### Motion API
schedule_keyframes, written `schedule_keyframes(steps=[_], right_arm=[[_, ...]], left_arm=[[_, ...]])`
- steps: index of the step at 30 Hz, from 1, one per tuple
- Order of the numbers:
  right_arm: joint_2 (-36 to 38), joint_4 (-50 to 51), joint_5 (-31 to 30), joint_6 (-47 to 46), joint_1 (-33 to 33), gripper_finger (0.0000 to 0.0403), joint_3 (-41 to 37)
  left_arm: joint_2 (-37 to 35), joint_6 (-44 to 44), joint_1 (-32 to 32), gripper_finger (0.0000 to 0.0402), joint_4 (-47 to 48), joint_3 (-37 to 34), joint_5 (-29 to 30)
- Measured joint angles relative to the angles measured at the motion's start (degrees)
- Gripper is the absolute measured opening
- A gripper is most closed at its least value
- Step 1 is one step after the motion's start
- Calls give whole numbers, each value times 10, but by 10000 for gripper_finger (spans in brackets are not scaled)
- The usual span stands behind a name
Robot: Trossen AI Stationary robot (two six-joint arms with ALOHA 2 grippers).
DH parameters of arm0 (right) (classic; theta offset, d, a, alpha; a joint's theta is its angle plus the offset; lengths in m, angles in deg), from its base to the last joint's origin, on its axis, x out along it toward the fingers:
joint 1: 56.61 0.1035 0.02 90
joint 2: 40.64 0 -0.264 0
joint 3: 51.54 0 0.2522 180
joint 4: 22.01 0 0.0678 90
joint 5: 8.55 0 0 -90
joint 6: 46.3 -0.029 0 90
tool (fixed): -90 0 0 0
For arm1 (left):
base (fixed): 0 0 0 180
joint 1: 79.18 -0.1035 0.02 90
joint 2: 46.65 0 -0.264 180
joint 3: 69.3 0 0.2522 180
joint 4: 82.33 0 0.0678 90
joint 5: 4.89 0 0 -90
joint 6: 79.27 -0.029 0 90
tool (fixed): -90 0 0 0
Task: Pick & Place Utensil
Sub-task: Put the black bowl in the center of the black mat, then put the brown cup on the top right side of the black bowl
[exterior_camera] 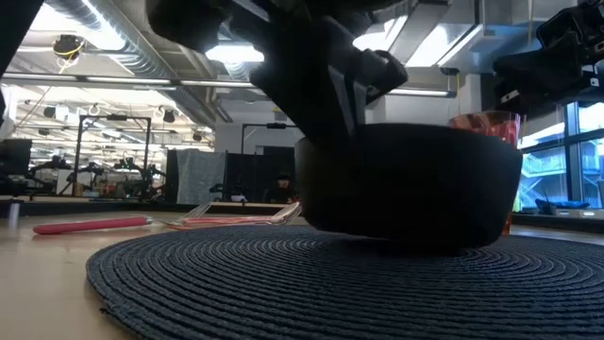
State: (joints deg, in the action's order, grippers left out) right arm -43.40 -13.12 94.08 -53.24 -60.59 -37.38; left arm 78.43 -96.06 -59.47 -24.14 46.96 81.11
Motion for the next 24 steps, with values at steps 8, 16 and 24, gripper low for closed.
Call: schedule_keyframes(steps=[8, 16, 24], right_arm=[[0, 0, 0, 0, 0, 23, 0], [0, 0, 0, 0, 0, 23, 0], [0, 0, 0, 0, 0, 23, 0]], left_arm=[[4, 49, -4, 4, -2, 0, 1], [5, 91, -7, 50, 1, 0, -2], [5, 91, 1, 117, 17, 14, -1]])
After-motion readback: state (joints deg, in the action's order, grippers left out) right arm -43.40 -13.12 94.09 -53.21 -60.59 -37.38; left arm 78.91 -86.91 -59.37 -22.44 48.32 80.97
